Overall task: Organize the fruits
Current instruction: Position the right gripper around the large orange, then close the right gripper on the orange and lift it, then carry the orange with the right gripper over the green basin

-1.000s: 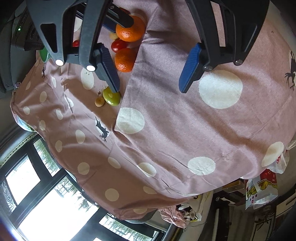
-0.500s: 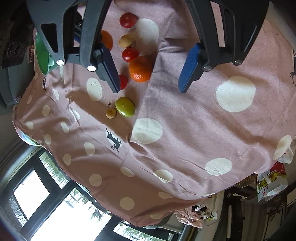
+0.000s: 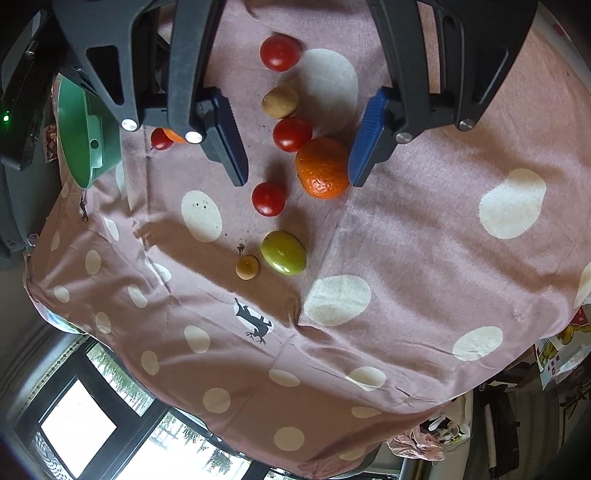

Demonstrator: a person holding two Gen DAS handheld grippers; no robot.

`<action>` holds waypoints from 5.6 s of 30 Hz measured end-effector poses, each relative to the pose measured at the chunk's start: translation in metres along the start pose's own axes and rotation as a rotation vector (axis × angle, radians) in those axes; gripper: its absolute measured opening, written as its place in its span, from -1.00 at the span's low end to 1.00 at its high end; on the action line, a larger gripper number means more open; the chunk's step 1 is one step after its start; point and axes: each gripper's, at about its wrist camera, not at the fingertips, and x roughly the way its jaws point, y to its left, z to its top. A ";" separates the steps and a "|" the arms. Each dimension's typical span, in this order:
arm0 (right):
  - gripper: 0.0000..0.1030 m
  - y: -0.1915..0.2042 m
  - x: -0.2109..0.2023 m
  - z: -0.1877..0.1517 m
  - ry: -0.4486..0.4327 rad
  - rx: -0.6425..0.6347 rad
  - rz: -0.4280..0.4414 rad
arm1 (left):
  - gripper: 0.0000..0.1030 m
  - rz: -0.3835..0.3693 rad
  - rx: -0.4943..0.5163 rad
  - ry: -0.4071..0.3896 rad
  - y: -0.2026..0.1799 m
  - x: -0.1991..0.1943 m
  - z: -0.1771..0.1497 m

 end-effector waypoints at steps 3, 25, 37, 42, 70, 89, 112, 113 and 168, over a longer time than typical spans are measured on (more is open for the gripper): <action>-0.16 -0.003 -0.007 0.001 -0.031 0.021 0.067 | 0.03 -0.009 -0.005 0.012 0.000 0.002 0.000; -0.16 -0.046 0.006 0.009 -0.020 0.325 0.382 | -0.57 -0.109 0.177 0.115 -0.049 0.022 -0.028; -0.15 -0.044 0.021 0.009 0.045 0.353 0.437 | -0.54 -0.144 0.230 0.158 -0.064 0.028 -0.037; -0.15 -0.042 0.023 0.009 0.051 0.350 0.448 | -0.52 -0.147 0.221 0.171 -0.063 0.028 -0.036; -0.15 -0.041 0.023 0.008 0.067 0.349 0.464 | -0.08 -0.126 0.252 0.194 -0.071 0.038 -0.043; -0.15 -0.039 0.031 0.006 0.106 0.348 0.439 | -0.11 -0.093 0.246 0.233 -0.071 0.057 -0.048; -0.14 -0.027 0.019 0.007 0.037 0.287 0.419 | -0.12 -0.099 0.250 0.176 -0.071 0.040 -0.044; -0.14 -0.026 0.016 0.007 0.026 0.282 0.417 | -0.12 -0.103 0.252 0.166 -0.072 0.037 -0.044; -0.21 -0.138 -0.144 -0.032 -0.534 0.407 0.244 | -0.12 -0.338 0.655 -0.104 -0.249 -0.032 -0.082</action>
